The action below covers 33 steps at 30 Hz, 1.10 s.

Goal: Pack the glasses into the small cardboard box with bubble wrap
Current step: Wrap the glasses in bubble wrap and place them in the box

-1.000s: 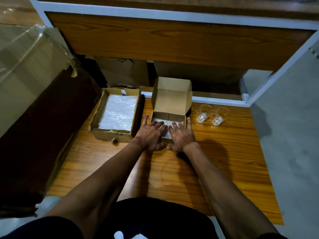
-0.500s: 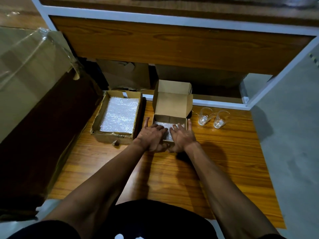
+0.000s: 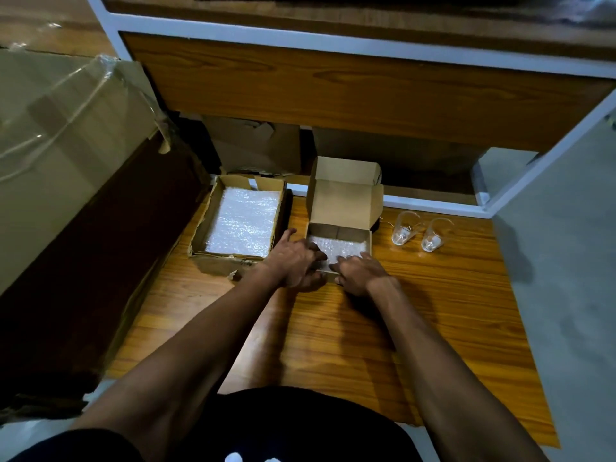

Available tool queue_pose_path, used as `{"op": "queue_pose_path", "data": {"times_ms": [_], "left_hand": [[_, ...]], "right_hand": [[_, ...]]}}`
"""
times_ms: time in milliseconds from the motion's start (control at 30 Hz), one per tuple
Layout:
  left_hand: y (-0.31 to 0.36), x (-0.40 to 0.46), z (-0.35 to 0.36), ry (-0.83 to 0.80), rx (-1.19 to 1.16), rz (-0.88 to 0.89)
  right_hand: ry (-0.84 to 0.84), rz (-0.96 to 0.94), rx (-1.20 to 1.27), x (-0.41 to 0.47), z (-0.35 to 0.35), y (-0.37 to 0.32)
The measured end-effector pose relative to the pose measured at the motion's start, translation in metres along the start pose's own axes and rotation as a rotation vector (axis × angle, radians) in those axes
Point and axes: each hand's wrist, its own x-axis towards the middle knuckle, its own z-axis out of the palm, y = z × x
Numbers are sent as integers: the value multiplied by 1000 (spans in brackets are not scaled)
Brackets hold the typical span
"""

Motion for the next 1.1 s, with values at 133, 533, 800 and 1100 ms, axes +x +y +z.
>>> {"op": "queue_pose_path", "data": {"times_ms": [133, 533, 800, 1100], "left_hand": [[-13, -7, -5, 198, -115, -40], [-133, -46, 10, 205, -323, -667], [-146, -44, 24, 123, -149, -652], [-147, -42, 28, 273, -198, -630]], "right_hand": [[91, -23, 241, -4, -26, -10], [474, -71, 186, 83, -88, -102], [361, -42, -125, 119, -80, -130], [379, -9, -139, 126, -71, -132]]}}
